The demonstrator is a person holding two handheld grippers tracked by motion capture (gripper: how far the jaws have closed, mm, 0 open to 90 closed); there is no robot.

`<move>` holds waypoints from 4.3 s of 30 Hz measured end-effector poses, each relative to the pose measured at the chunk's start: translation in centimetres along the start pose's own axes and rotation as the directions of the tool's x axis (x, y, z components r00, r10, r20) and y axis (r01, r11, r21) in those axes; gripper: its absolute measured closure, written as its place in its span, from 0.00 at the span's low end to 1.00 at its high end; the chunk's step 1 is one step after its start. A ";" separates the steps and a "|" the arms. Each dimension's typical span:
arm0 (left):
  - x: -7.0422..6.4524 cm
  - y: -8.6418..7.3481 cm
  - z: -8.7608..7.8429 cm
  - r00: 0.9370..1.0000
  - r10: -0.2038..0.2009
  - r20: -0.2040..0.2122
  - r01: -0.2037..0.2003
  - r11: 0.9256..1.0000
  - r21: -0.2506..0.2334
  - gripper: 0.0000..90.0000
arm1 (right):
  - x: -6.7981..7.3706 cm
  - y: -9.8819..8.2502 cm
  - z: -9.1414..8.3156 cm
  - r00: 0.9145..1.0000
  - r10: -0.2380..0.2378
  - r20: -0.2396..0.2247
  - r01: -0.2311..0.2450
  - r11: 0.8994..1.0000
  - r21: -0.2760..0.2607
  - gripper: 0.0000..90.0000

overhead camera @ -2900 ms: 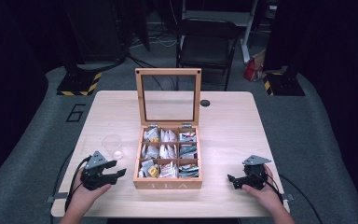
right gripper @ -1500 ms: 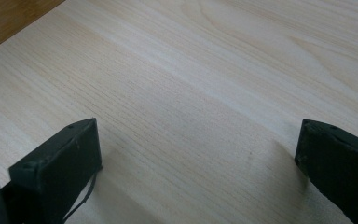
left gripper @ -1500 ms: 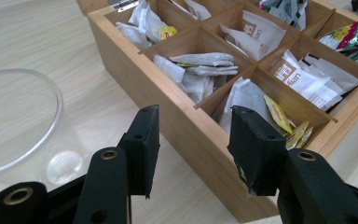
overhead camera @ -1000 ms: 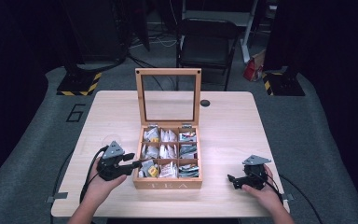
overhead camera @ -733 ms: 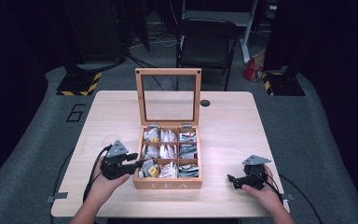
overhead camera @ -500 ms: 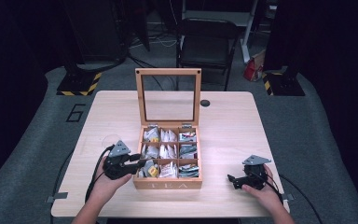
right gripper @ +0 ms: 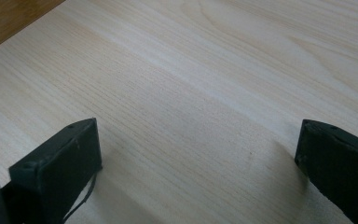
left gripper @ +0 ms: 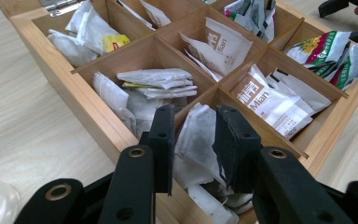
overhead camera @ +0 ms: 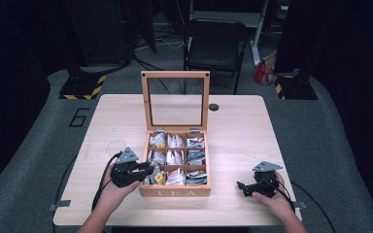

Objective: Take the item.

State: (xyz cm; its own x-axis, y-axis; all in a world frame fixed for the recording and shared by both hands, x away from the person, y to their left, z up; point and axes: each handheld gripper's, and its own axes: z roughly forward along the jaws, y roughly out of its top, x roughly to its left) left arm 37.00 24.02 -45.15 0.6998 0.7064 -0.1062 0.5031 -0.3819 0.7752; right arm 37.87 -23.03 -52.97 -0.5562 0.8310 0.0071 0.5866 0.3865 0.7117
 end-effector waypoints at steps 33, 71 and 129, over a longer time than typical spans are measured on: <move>-1.0 0.0 -0.5 0.998 0.013 0.066 -0.012 1.000 -0.025 1.00 | 0.0 0.0 0.0 1.000 0.000 -0.004 0.000 1.000 0.001 0.00; -0.5 1.1 -2.9 0.999 0.027 0.027 -0.024 0.996 -0.089 1.00 | 0.0 0.0 0.0 1.000 -0.001 0.000 0.001 1.000 0.001 0.00; 4.7 3.0 -7.3 0.991 -0.062 -0.116 0.045 0.989 -0.143 1.00 | 0.0 0.0 0.0 1.000 -0.001 0.000 0.001 1.000 0.000 0.00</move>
State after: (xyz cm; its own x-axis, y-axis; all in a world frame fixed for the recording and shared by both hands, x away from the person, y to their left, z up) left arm 38.15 30.52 -38.77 0.6038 0.7929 -0.0814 0.4563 -0.2602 0.8510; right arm 37.87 -23.04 -52.97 -0.5571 0.8304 0.0067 0.5862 0.3875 0.7114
